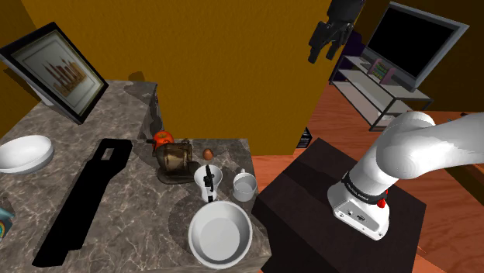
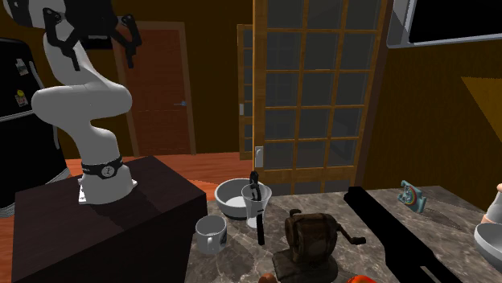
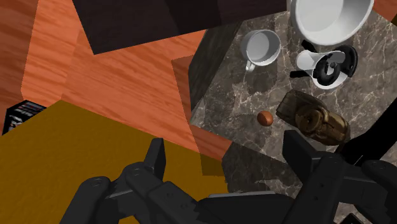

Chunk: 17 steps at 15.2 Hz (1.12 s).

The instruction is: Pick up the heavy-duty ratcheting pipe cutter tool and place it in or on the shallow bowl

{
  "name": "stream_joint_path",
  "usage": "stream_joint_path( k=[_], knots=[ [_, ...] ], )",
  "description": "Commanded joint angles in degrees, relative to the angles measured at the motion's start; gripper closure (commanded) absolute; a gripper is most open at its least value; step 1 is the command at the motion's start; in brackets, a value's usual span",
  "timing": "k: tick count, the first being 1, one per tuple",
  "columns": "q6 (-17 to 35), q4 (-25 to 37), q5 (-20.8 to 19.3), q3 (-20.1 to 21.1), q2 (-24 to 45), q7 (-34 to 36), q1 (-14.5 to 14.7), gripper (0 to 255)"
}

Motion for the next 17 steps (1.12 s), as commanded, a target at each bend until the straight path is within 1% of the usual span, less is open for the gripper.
stream_joint_path(
  k=[1, 5, 9, 13, 17],
  knots=[
    [0.0, 0.0, 0.0, 0.0, 0.0, 0.0, 0.0, 0],
    [5.4, -5.4, 2.5, 5.2, -0.8, 6.2, 1.0, 0],
    [11.2, -9.4, 5.0, 10.8, 0.1, 12.4, 2.1, 0],
    [17.4, -12.1, 7.3, 16.7, 2.9, 18.8, 3.2, 0],
    [23.9, -13.1, 8.9, 22.9, 7.7, 25.4, 3.6, 0]
  ],
)
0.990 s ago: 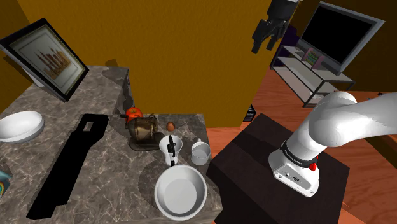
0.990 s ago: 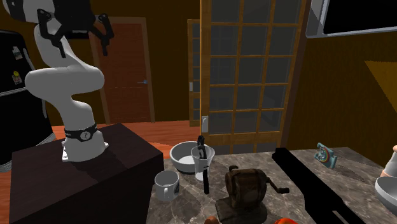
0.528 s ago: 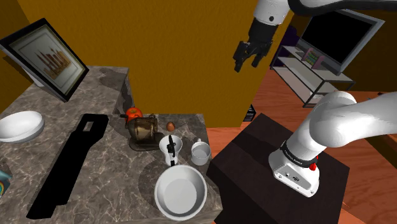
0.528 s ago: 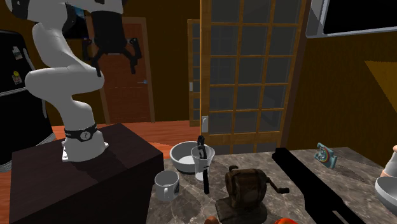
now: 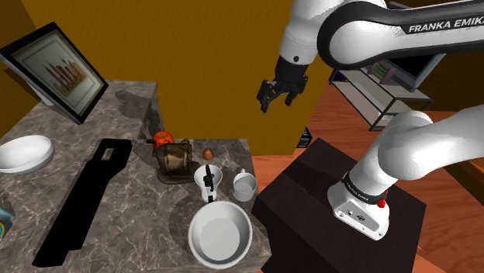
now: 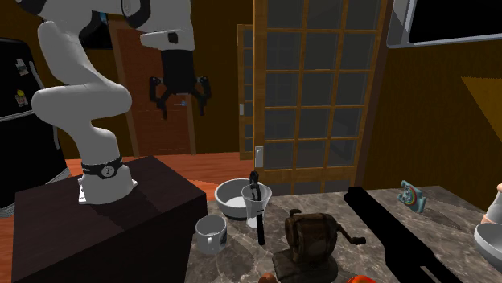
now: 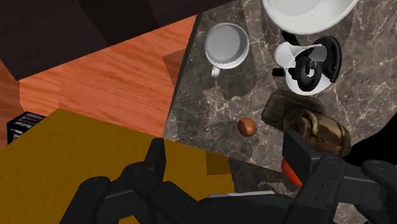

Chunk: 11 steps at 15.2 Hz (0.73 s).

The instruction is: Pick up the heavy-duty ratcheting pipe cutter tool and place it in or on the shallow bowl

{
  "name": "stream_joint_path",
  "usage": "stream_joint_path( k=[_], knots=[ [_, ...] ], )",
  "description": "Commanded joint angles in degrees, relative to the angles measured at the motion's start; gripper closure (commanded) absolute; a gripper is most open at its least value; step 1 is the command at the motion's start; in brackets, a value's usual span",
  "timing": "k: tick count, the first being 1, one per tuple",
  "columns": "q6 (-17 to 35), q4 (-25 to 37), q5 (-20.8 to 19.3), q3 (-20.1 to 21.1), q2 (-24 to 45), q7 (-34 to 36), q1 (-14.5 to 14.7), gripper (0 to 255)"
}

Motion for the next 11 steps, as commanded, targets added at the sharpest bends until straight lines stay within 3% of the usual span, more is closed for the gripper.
stream_joint_path(
  k=[1, 7, 11],
  knots=[
    [3.8, -0.2, 0.5, 3.2, 3.1, 3.5, -0.1, 0],
    [13.5, 1.7, -1.2, 13.5, 14.3, 15.1, -2.3, 0],
    [19.1, 4.8, -7.0, 21.0, 23.8, 25.3, -6.0, 0]
  ],
)
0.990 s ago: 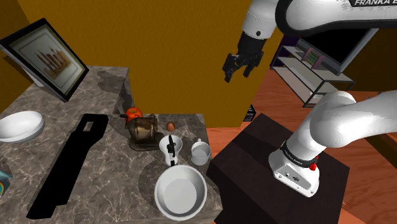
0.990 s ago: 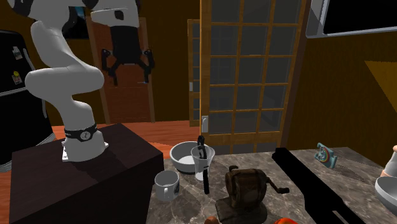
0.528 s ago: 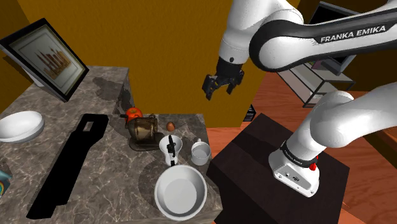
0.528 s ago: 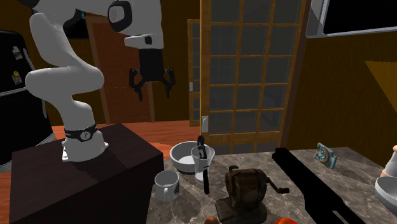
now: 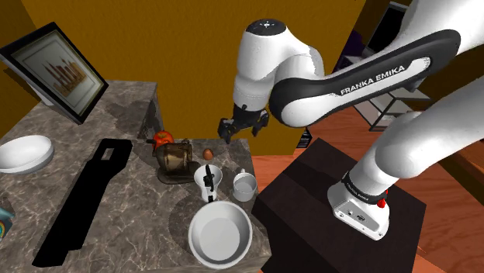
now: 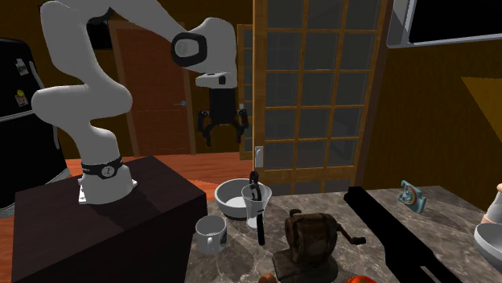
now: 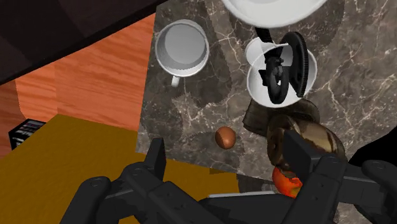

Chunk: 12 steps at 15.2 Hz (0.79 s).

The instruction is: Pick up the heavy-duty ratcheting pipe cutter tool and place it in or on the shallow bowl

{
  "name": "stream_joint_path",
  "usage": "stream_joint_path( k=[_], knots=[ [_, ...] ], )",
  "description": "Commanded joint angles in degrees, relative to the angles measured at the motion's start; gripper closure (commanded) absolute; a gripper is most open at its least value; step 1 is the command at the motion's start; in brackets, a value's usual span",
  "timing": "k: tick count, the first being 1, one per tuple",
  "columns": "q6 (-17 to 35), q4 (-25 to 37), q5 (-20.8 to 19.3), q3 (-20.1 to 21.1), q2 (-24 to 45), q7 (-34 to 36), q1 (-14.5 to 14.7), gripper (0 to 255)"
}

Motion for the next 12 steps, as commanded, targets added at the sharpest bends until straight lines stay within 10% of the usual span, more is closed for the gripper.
stream_joint_path(
  k=[1, 6, 10, 12],
  knots=[
    [2.9, 1.6, -4.1, 4.0, 5.4, 6.2, -2.2, 0],
    [5.2, 8.8, -23.4, 11.0, 22.2, 26.2, -6.1, 0],
    [2.5, 16.7, -38.3, 7.3, 35.9, 40.2, 0.0, 0],
    [3.0, 16.7, -39.0, 6.2, 36.6, 40.7, 0.9, 0]
  ],
)
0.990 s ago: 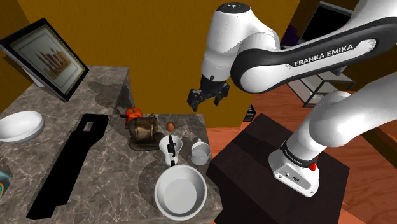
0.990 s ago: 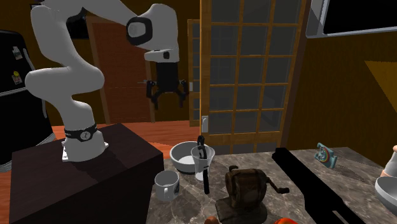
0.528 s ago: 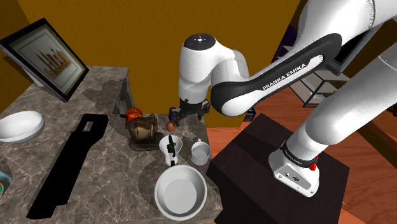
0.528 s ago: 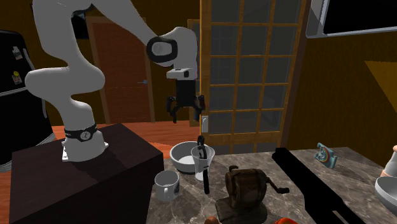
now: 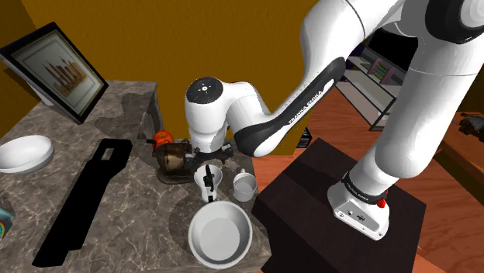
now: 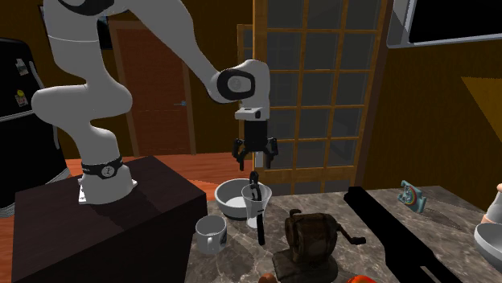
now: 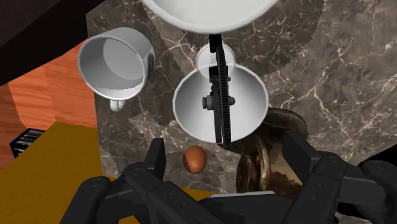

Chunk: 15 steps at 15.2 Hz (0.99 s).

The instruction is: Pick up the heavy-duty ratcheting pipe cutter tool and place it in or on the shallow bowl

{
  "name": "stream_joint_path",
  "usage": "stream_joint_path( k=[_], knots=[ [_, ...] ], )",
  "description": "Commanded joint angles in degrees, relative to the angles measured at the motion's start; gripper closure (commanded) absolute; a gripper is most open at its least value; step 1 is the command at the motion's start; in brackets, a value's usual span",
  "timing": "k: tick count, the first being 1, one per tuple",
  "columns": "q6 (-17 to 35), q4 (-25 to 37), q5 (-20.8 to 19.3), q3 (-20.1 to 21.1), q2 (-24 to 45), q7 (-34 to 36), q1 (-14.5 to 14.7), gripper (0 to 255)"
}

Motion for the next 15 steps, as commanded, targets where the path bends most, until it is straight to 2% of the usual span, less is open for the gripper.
stream_joint_path(
  k=[1, 6, 14, 15],
  knots=[
    [0.3, 0.8, -2.3, -1.2, 2.0, 1.8, 1.1, 0],
    [2.6, 0.9, -7.0, -4.0, 5.8, 4.7, 2.7, 0],
    [2.6, 0.9, -6.9, -4.0, 5.8, 4.7, 2.7, 0],
    [2.6, 0.9, -6.9, -4.0, 5.8, 4.7, 2.7, 255]
  ],
)
